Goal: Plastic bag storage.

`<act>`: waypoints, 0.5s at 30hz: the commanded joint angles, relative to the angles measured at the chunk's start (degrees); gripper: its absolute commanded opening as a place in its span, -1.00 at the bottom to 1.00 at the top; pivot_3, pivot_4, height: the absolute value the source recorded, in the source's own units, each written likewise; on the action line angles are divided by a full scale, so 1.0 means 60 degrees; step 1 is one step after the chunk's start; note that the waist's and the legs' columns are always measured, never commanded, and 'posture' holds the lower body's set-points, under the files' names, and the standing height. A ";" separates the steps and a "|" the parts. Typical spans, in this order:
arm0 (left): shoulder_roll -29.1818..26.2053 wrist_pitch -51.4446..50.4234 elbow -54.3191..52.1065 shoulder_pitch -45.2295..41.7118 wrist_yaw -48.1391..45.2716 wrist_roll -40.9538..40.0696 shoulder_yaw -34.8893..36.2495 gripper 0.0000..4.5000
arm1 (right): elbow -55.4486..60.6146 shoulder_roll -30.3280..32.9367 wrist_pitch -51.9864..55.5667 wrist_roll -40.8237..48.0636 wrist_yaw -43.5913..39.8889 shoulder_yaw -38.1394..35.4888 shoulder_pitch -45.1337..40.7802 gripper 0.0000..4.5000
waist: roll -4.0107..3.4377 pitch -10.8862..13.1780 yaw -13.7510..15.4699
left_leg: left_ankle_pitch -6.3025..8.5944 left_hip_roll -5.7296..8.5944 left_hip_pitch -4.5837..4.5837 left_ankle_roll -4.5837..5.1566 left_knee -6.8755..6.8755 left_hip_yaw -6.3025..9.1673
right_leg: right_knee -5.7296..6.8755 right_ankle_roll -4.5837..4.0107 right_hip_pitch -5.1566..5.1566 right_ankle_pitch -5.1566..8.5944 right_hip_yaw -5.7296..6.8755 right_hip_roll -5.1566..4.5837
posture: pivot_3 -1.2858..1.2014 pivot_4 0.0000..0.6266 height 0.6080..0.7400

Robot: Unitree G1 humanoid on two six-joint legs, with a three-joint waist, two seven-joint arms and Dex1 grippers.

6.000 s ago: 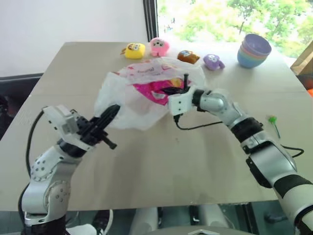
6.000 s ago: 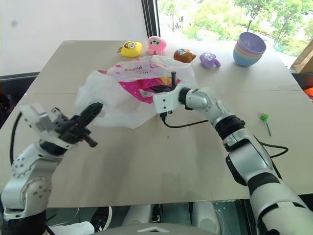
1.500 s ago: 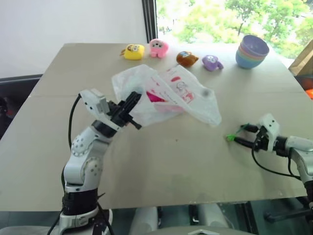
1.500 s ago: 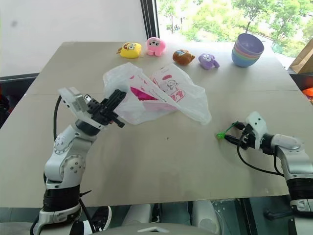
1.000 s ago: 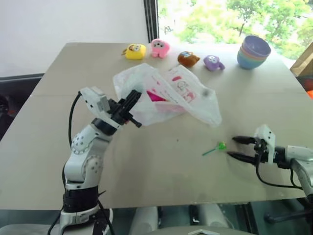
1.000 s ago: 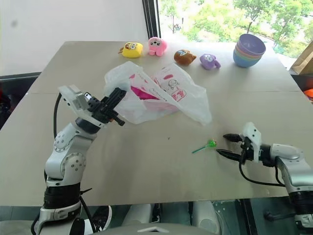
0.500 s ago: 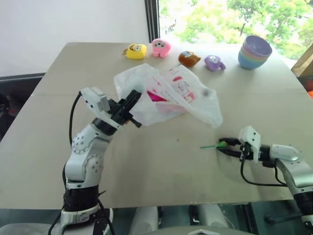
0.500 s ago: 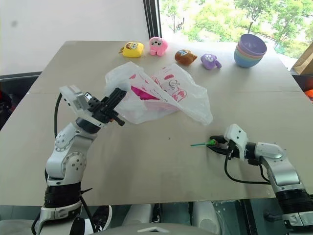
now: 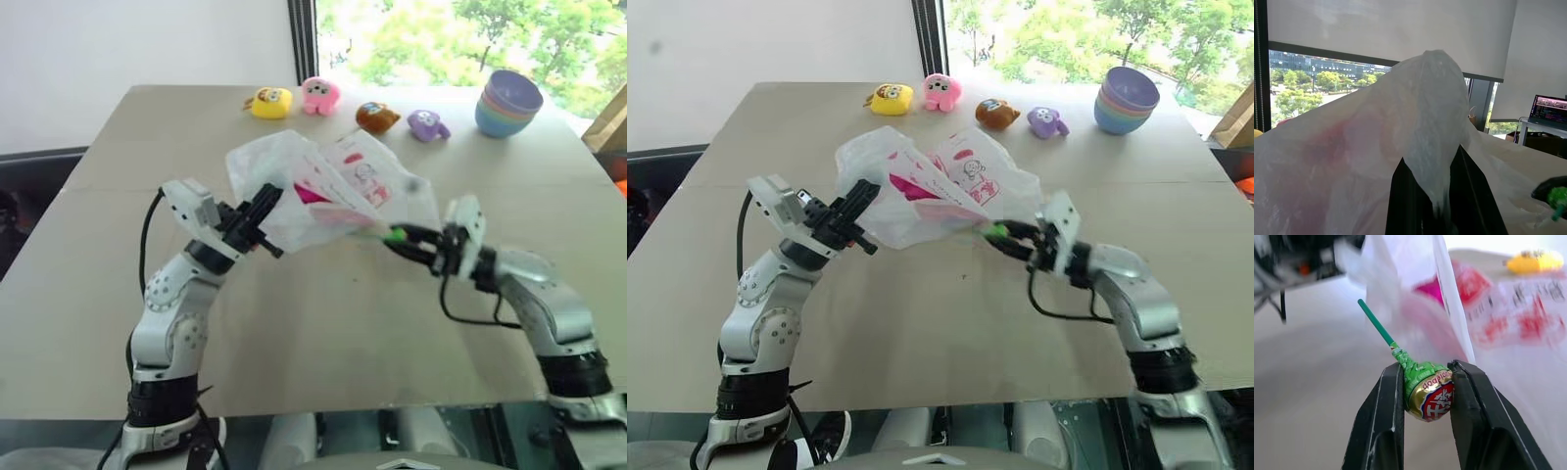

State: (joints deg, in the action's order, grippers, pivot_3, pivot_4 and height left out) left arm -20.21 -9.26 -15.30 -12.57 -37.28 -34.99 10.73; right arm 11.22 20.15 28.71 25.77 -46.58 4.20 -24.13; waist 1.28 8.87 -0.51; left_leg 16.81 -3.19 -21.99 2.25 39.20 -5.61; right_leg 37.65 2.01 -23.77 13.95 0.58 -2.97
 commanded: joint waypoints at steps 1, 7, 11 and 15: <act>0.0029 -0.0048 -0.0669 0.0088 -0.0002 -0.0306 0.0021 -1.00 | -0.0086 -0.0572 0.0631 -0.0027 0.0856 0.0259 -0.0759 -0.66 | 0.0000 0.0000 0.0013 | 0.0000 0.0001 -0.0003 0.0001 0.0000 0.0002 | -0.0003 0.0000 0.0000 0.0000 0.0004 -0.0007 | 0.03 -0.52 1.00; 0.0146 -0.1041 -0.1716 0.0411 0.0195 -0.2548 0.0607 -1.00 | -0.1221 -0.1936 0.0914 0.0088 0.1831 0.0074 -0.1927 -0.66 | -0.0001 0.0001 -0.0027 | 0.0001 -0.0002 -0.0029 0.0002 -0.0002 0.0020 | -0.0008 0.0002 -0.0015 -0.0001 0.0024 -0.0017 | 0.03 -0.52 1.00; 0.0079 -0.1674 -0.2526 0.0812 0.0494 -0.4487 0.1136 -1.00 | -0.2284 -0.2354 0.0575 -0.0523 0.2337 0.0316 -0.2601 -0.66 | -0.0002 0.0001 -0.0060 | 0.0001 -0.0001 -0.0027 0.0002 -0.0003 0.0022 | -0.0005 0.0001 -0.0015 -0.0001 0.0027 -0.0019 | 0.03 -0.52 1.00; -0.0058 -0.2003 -0.2795 0.1113 0.0563 -0.5260 0.1261 -1.00 | -0.3727 -0.3072 -0.0056 -0.1095 0.3234 0.0145 -0.3533 -0.66 | -0.0005 0.0004 -0.0118 | 0.0000 -0.0001 -0.0019 0.0001 -0.0003 0.0015 | 0.0007 0.0001 -0.0017 -0.0001 0.0017 -0.0014 | 0.03 -0.52 1.00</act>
State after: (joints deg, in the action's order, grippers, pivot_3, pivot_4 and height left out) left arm -19.94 -20.90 -29.28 -6.27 -33.92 -64.42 17.50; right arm -9.91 2.59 31.80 20.52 -29.02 5.68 -42.40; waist 1.25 8.89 -1.22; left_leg 16.81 -3.17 -22.08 2.25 39.19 -5.51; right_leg 37.72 2.01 -23.88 13.95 0.69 -3.02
